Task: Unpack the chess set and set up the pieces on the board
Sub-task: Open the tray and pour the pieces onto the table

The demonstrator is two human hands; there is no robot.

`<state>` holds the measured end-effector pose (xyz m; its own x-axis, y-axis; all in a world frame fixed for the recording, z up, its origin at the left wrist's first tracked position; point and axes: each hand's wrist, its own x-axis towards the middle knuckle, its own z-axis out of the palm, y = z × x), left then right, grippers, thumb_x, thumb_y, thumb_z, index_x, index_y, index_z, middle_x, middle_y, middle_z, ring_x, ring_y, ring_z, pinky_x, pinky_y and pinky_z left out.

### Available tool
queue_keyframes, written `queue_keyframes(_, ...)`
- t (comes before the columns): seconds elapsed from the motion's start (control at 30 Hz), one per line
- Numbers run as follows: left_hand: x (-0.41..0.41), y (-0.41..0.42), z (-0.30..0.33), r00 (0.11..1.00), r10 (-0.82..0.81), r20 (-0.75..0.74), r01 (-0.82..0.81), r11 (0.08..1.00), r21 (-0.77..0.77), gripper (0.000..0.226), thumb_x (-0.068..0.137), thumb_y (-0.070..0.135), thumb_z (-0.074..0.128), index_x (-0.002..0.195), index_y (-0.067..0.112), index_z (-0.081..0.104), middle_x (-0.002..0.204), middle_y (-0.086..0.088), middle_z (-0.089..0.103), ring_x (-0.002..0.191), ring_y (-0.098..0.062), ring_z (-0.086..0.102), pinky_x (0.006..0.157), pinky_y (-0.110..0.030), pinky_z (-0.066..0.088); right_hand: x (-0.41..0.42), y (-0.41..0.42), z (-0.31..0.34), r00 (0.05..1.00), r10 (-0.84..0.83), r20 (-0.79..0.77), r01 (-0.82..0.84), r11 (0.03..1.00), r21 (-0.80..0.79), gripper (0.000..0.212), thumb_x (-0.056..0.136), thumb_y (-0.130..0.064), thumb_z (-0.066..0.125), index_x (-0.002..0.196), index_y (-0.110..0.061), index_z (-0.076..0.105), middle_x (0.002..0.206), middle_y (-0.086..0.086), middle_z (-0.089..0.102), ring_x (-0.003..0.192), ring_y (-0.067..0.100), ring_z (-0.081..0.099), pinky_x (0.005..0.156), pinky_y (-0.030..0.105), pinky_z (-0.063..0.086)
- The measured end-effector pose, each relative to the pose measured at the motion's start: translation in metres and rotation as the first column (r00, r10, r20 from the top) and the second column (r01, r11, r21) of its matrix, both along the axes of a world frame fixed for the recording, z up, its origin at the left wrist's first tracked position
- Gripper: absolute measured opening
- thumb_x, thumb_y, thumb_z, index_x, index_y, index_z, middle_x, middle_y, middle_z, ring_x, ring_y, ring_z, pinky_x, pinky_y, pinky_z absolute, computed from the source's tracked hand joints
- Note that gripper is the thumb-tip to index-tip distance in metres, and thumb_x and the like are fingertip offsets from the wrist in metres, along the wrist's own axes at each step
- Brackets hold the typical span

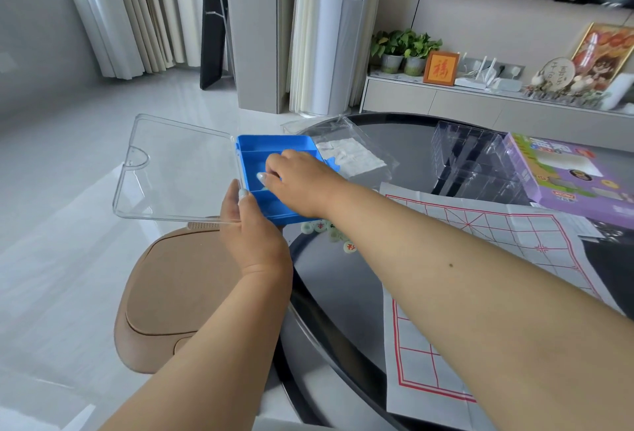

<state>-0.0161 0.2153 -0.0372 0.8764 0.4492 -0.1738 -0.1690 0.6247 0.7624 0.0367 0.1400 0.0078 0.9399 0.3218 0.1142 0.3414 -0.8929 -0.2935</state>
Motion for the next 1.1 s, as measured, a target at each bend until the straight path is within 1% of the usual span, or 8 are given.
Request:
queue_keyframes(0.1, 0.000, 0.002, -0.002, 1.000, 0.008, -0.014, -0.008, 1.000, -0.022, 0.032, 0.099, 0.016, 0.040, 0.128, 0.018, 0.053, 0.107, -0.002, 0.064, 0.079, -0.008, 0.065, 0.064, -0.027, 0.057, -0.002, 0.009, -0.001, 0.998, 0.047, -0.030, -0.047, 0.999, -0.004, 0.036, 0.101, -0.038, 0.031, 0.072, -0.018, 0.039, 0.081, -0.002, 0.041, 0.081, 0.019, 0.044, 0.070, 0.033, 0.034)
queue_keyframes(0.17, 0.000, 0.003, -0.003, 0.999, 0.014, -0.030, -0.015, 0.999, -0.028, 0.031, 0.098, 0.016, 0.041, 0.126, 0.020, 0.054, 0.105, 0.000, 0.064, 0.079, -0.008, 0.064, 0.060, -0.025, 0.056, -0.002, 0.011, -0.002, 0.997, 0.061, -0.047, -0.060, 0.998, 0.030, 0.033, 0.100, -0.038, 0.034, 0.077, -0.016, 0.043, 0.082, -0.004, 0.042, 0.078, 0.019, 0.046, 0.068, 0.032, 0.035)
queue_keyframes(0.33, -0.001, 0.001, -0.003, 0.999, -0.006, -0.051, 0.007, 1.000, 0.022, 0.032, 0.097, 0.018, 0.042, 0.126, 0.023, 0.055, 0.102, 0.007, 0.064, 0.086, -0.006, 0.063, 0.066, -0.026, 0.056, 0.001, 0.008, -0.002, 0.984, 0.035, -0.176, 0.007, 0.973, 0.232, 0.024, 0.092, -0.034, 0.052, 0.112, -0.020, 0.051, 0.107, -0.007, 0.043, 0.101, 0.014, 0.047, 0.092, 0.030, 0.038)
queue_keyframes(0.4, -0.002, -0.001, -0.004, 0.998, -0.020, -0.060, 0.022, 0.999, 0.036, 0.033, 0.097, 0.018, 0.042, 0.127, 0.023, 0.055, 0.102, 0.008, 0.064, 0.087, -0.005, 0.063, 0.068, -0.027, 0.057, 0.001, 0.007, 0.003, 0.962, 0.073, -0.262, -0.001, 0.965, 0.264, 0.025, 0.089, -0.030, 0.057, 0.113, -0.021, 0.054, 0.109, -0.006, 0.043, 0.106, 0.014, 0.047, 0.095, 0.029, 0.037)
queue_keyframes(0.53, -0.003, -0.001, -0.002, 0.998, -0.012, -0.065, 0.014, 0.999, 0.038, 0.030, 0.098, 0.017, 0.042, 0.124, 0.022, 0.057, 0.095, 0.010, 0.064, 0.085, -0.007, 0.063, 0.073, -0.030, 0.056, 0.006, 0.006, 0.013, 0.915, 0.149, -0.375, -0.074, 0.976, 0.207, 0.016, 0.083, -0.015, 0.062, 0.095, -0.023, 0.054, 0.091, -0.009, 0.052, 0.085, 0.010, 0.051, 0.081, 0.026, 0.041)
queue_keyframes(0.7, -0.003, -0.003, 0.000, 0.997, -0.035, -0.069, 0.037, 0.999, 0.028, 0.029, 0.097, 0.016, 0.043, 0.121, 0.019, 0.058, 0.101, 0.003, 0.064, 0.089, -0.011, 0.063, 0.072, -0.030, 0.058, 0.010, -0.001, 0.025, 0.908, 0.167, -0.383, -0.158, 0.986, 0.054, 0.016, 0.086, -0.026, 0.064, 0.093, -0.019, 0.050, 0.085, -0.009, 0.052, 0.078, 0.010, 0.047, 0.074, 0.024, 0.040)
queue_keyframes(0.9, -0.003, -0.005, 0.001, 0.997, -0.043, -0.065, 0.043, 0.999, 0.007, 0.029, 0.096, 0.016, 0.045, 0.120, 0.017, 0.060, 0.105, 0.001, 0.064, 0.087, -0.010, 0.062, 0.051, -0.020, 0.051, 0.012, -0.014, 0.032, 0.886, 0.195, -0.421, -0.172, 0.981, 0.092, 0.024, 0.086, -0.038, 0.066, 0.092, -0.019, 0.052, 0.087, -0.007, 0.051, 0.079, 0.011, 0.045, 0.076, 0.026, 0.040)
queue_keyframes(1.1, -0.004, -0.006, 0.001, 0.998, -0.055, -0.045, 0.055, 0.998, 0.001, 0.028, 0.097, 0.016, 0.044, 0.120, 0.015, 0.060, 0.113, -0.003, 0.063, 0.088, -0.010, 0.062, 0.051, -0.016, 0.049, 0.014, -0.018, 0.033, 0.889, 0.177, -0.423, -0.147, 0.984, 0.104, 0.024, 0.083, -0.039, 0.069, 0.088, -0.022, 0.054, 0.077, -0.011, 0.051, 0.068, 0.007, 0.045, 0.069, 0.025, 0.039)
